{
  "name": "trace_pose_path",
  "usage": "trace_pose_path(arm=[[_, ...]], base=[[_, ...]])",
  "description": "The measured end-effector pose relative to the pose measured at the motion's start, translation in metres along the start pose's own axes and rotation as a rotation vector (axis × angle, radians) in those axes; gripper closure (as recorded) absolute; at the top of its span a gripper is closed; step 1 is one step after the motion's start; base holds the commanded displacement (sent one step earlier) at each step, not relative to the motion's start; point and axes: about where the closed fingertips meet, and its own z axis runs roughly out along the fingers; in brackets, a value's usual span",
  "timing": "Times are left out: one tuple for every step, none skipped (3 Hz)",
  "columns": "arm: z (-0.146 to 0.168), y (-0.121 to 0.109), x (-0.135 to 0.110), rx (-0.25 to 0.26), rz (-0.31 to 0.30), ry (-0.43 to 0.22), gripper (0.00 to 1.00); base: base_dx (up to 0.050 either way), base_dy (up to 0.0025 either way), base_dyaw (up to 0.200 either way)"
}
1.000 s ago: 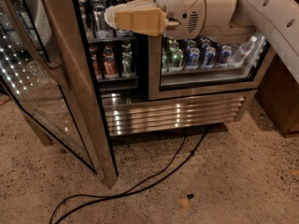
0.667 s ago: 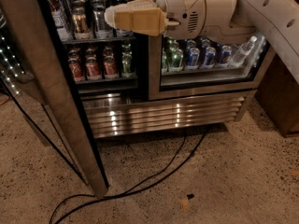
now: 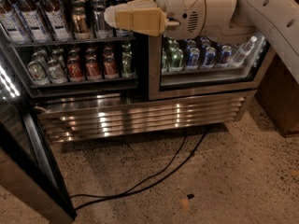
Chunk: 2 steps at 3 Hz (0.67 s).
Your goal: Open left fridge door
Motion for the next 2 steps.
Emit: trace_pose_path(arm=[[0.0, 0.0, 0.0, 0.0, 0.0, 0.0, 0.12], [0.0001, 0.0, 0.0, 0.0, 0.0, 0.0, 0.0]], base=[[0.0, 0.0, 0.0], [0.0, 0.0, 0.0]])
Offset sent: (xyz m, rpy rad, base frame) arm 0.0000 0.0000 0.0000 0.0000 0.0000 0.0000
